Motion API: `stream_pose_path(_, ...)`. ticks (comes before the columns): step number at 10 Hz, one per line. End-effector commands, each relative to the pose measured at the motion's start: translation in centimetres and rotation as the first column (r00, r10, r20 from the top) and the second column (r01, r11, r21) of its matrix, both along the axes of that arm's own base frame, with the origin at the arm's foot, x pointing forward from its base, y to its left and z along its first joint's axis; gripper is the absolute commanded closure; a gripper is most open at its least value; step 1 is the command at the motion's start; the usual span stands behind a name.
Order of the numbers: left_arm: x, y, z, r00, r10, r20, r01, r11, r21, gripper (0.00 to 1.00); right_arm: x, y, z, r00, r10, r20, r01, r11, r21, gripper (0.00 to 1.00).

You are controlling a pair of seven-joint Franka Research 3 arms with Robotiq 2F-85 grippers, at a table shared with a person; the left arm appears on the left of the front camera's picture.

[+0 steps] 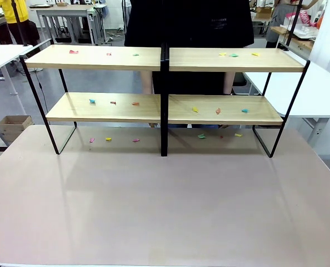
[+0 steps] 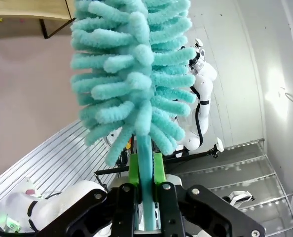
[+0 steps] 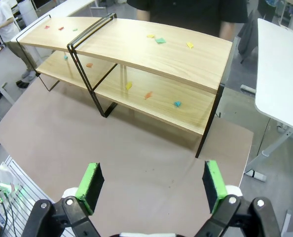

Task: Clean the shelves.
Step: Pick up the Duster when the human hands it over.

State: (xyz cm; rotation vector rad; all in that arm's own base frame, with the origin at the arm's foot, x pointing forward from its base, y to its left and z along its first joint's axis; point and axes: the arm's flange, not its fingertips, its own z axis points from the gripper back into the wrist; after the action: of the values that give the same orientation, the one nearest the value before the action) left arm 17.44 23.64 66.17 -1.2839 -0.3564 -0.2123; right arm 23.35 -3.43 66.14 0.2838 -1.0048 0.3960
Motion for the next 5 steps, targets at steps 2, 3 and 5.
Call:
stream_pose_path(2,0.22,-0.14,0.51,1.0,0.015,-0.001,-0.015,1.0,0.001,1.0,0.0,0.1,0.0,1.0,0.005,-0.001,-0.005,1.0,0.006,0.0)
stream_pose_path(3,0.22,-0.14,0.51,1.0,0.015,-0.001,-0.015,1.0,0.001,1.0,0.0,0.1,0.0,1.0,0.005,-0.001,-0.005,1.0,0.006,0.0)
stream_pose_path(5,0.22,-0.14,0.51,1.0,0.015,-0.001,-0.015,1.0,0.001,1.0,0.0,0.1,0.0,1.0,0.005,-0.001,-0.005,1.0,0.006,0.0)
